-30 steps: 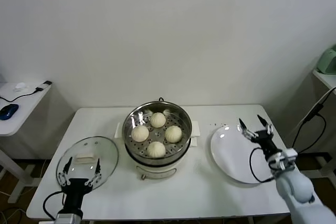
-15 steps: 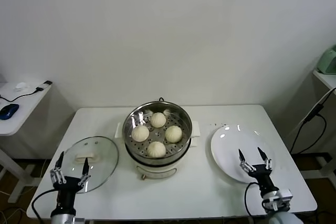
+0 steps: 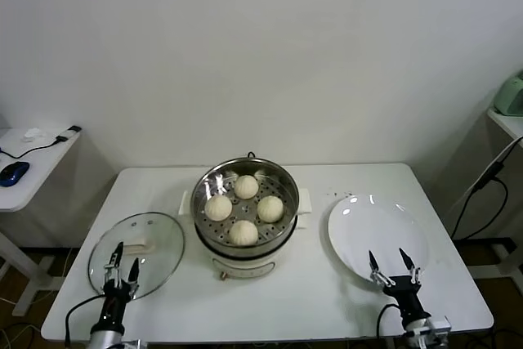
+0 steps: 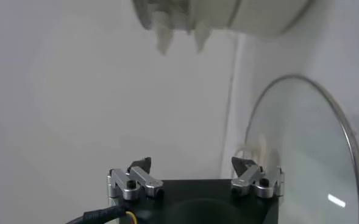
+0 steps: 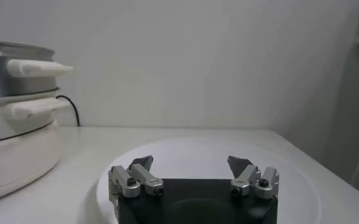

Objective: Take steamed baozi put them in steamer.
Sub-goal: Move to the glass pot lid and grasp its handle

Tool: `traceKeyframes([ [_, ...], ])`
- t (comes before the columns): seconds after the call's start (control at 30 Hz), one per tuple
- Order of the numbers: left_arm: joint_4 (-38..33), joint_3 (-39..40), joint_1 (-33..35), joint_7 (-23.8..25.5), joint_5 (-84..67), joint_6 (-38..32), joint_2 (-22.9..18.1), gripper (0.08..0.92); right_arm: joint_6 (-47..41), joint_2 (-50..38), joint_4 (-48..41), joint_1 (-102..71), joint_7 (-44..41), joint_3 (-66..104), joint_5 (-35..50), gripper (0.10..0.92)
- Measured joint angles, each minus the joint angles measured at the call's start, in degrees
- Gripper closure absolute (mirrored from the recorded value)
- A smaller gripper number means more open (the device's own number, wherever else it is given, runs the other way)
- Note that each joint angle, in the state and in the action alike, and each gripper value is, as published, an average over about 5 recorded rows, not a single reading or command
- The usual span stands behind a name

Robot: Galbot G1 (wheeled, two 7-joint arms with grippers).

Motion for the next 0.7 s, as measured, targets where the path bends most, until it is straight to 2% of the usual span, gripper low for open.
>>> traceKeyframes([
  [0.27, 5.89, 0.49, -5.00, -0.17, 4.12, 2.49, 0.94, 0.177, 0.35, 0.79, 0.57, -1.75, 0.01, 0.79, -0.38, 0.203],
  [0.7, 11.61, 1.24, -11.27, 0.74, 6.43, 5.76, 2.30, 0.177, 0.46, 1.86, 1.20, -3.19, -0.42, 1.24, -1.22, 0.203],
])
